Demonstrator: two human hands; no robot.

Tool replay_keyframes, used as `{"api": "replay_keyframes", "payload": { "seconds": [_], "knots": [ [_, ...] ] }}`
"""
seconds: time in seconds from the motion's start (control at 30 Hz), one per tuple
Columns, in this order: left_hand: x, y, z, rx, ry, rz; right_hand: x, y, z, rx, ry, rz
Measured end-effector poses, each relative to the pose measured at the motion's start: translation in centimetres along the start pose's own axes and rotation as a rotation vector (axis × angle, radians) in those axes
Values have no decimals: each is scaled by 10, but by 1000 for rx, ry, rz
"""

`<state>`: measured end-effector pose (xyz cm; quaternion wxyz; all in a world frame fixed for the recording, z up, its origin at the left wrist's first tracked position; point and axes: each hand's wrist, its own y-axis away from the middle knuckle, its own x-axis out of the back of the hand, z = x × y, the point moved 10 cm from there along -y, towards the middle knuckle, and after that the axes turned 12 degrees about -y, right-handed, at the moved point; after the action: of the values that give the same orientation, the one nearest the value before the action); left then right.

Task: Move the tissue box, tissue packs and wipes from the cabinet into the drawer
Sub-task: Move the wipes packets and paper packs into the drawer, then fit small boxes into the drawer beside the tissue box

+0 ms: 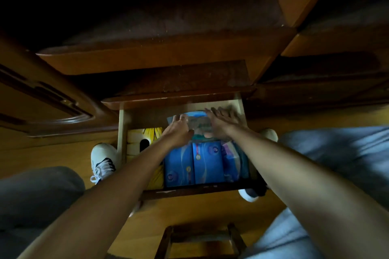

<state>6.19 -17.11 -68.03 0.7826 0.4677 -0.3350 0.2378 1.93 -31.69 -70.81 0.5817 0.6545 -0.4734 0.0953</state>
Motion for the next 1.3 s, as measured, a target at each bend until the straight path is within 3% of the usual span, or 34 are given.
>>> {"api": "replay_keyframes", "payload": {
  "seconds": [0.3,0.43,0.53,0.67,0.87,1.0,1.2,1.3],
  "knots": [
    [190,118,93,-281,-208,314,134,131,-38,140,-218,39],
    [283,207,158,-466,-280,567,224,223,-57,277,-287,203],
    [352,266,196,-582,-273,794,284,286,-76,370,-378,227],
    [430,292,222,-550,-267,1009,368,343,-94,460,-492,350],
    [498,232,228,-394,-254,913,493,336,-77,381,-421,805],
    [526,177,245,-377,-263,884,545,294,-76,260,-260,956],
    [548,88,286,-411,-274,846,580,222,-79,176,-42,891],
    [558,51,304,-426,-228,817,599,205,-62,151,-51,894]
  ]
}}
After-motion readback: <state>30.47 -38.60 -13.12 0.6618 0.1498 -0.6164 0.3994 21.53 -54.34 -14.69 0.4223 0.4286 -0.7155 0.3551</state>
